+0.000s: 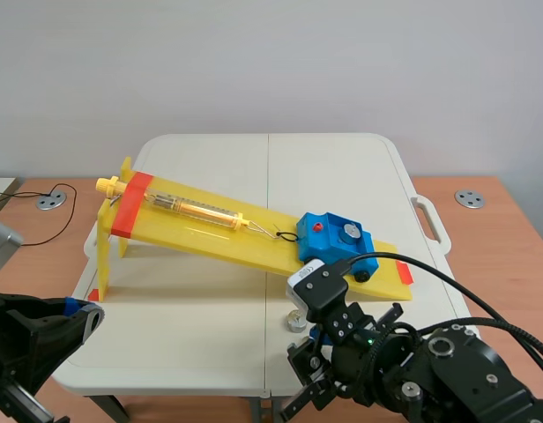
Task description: Place the four metal weights on the blue cart on the ramp.
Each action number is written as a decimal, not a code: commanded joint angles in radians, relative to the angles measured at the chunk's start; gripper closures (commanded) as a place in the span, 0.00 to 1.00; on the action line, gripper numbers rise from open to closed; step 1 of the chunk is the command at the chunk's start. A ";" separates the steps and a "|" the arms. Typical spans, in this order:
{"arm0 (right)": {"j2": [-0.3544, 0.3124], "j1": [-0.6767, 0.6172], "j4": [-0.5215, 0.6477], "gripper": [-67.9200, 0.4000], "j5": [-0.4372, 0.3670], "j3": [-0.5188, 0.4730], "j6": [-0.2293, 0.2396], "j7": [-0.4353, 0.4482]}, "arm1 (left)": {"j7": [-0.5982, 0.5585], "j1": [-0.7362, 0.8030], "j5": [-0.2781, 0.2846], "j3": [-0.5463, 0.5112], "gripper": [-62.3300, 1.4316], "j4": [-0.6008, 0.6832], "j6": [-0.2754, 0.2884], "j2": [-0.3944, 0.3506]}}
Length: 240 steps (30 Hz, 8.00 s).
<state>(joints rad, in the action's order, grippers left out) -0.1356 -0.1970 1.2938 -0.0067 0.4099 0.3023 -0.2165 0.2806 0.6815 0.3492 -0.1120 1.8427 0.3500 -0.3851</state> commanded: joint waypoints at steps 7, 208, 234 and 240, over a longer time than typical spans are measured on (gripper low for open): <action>0.019 0.067 0.032 0.86 -0.020 -0.016 -0.026 0.087 | -0.096 -0.020 0.074 -0.012 0.93 0.066 0.020 0.008; 0.082 0.174 -0.058 0.98 -0.029 -0.040 -0.052 0.096 | -0.088 -0.034 0.074 -0.012 0.93 0.066 0.020 0.008; -0.138 -0.218 0.669 0.98 -0.526 -0.449 0.012 -0.098 | -0.077 -0.034 0.074 -0.012 0.93 0.066 0.020 0.008; -0.096 -0.122 0.615 0.98 -0.547 -0.481 0.012 -0.096 | -0.077 -0.034 0.077 -0.012 0.93 0.066 0.020 0.008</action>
<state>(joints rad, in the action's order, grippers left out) -0.2348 -0.4324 1.8889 -0.5011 -0.0971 0.3027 -0.4362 0.2878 0.6811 0.3492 -0.1120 1.8427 0.3500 -0.3847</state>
